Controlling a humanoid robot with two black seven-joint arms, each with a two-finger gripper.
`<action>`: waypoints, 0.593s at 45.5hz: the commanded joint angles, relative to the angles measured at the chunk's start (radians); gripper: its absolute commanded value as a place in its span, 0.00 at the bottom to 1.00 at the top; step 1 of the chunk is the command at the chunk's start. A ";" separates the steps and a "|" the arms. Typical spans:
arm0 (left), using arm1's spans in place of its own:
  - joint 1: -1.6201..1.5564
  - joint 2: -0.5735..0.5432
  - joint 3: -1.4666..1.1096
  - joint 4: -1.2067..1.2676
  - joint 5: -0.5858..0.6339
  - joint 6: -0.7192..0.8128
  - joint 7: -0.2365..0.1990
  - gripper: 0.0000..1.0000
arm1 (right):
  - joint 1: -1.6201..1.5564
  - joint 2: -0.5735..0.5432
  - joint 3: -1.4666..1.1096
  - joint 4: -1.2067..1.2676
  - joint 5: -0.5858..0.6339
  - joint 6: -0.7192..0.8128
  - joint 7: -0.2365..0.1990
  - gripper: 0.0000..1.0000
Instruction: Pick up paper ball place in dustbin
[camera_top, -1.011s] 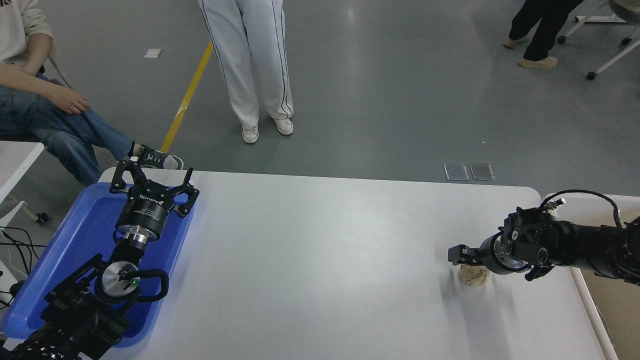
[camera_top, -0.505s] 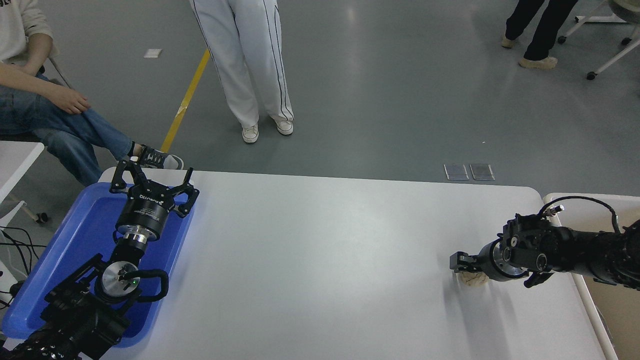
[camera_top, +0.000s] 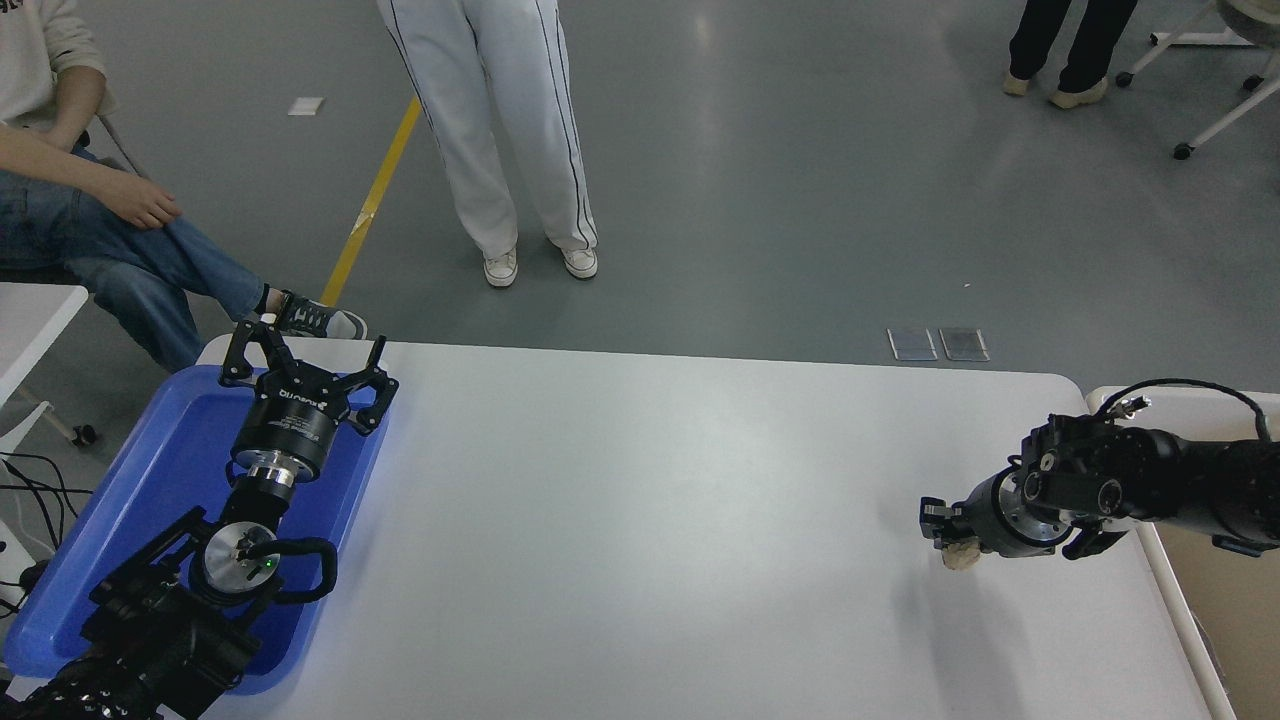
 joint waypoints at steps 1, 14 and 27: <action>0.000 0.000 0.000 0.000 0.000 0.000 0.000 1.00 | 0.057 -0.041 -0.007 0.079 0.008 0.039 -0.011 0.00; 0.000 0.000 0.000 0.000 0.000 0.000 0.000 1.00 | 0.087 -0.054 -0.031 0.116 0.010 0.045 -0.011 0.00; 0.000 0.000 0.000 0.000 0.000 0.000 0.000 1.00 | 0.100 -0.058 -0.034 0.135 0.008 0.053 -0.011 0.00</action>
